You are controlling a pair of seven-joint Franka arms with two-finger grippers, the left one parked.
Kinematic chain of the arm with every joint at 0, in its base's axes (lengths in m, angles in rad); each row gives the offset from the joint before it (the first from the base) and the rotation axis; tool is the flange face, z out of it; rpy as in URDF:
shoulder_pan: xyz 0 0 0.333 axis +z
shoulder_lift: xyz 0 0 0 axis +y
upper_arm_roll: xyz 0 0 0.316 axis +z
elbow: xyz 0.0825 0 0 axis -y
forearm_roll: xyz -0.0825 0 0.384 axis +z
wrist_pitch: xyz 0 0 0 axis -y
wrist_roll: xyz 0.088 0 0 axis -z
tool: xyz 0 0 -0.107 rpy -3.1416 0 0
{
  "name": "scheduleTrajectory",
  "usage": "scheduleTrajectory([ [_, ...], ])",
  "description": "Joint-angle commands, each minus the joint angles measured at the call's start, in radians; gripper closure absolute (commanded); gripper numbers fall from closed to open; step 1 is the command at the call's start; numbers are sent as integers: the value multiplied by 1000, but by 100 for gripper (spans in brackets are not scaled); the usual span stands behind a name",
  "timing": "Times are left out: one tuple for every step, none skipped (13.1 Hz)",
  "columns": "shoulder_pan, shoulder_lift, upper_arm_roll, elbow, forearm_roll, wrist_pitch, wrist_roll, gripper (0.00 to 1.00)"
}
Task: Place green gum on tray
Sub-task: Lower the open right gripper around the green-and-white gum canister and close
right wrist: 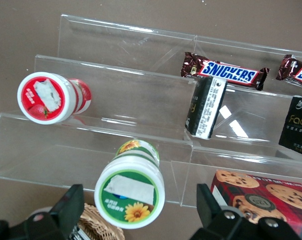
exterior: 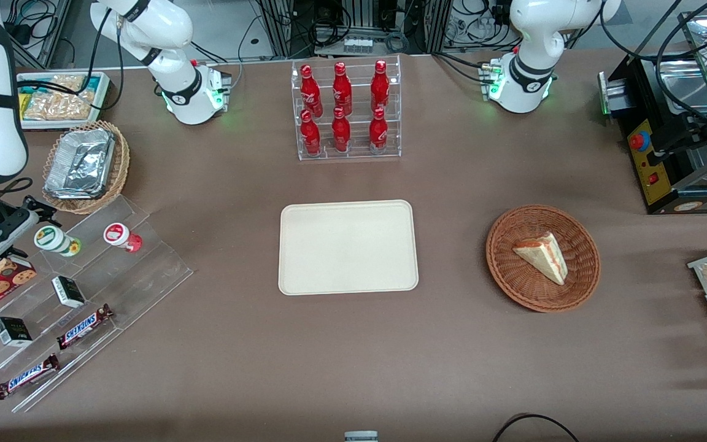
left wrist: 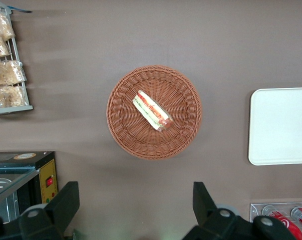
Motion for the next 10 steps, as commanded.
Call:
scheduleTrajectory([
  [-6,4,2,-19,-7,29,-1,0],
  [-6,5,2,-19,-7,31,-1,0],
  [-5,10,2,-19,-7,32,-1,0],
  [-5,13,2,-19,-7,32,-1,1],
  [-5,15,2,-19,-7,32,-1,6],
  [-5,16,2,-19,-7,29,-1,18],
  [-6,16,1,-19,-7,26,-1,34],
  [-6,16,1,-19,-7,23,-1,52],
  [-5,15,1,-19,-7,20,2,72],
  [-5,12,1,-19,-7,14,10,87],
])
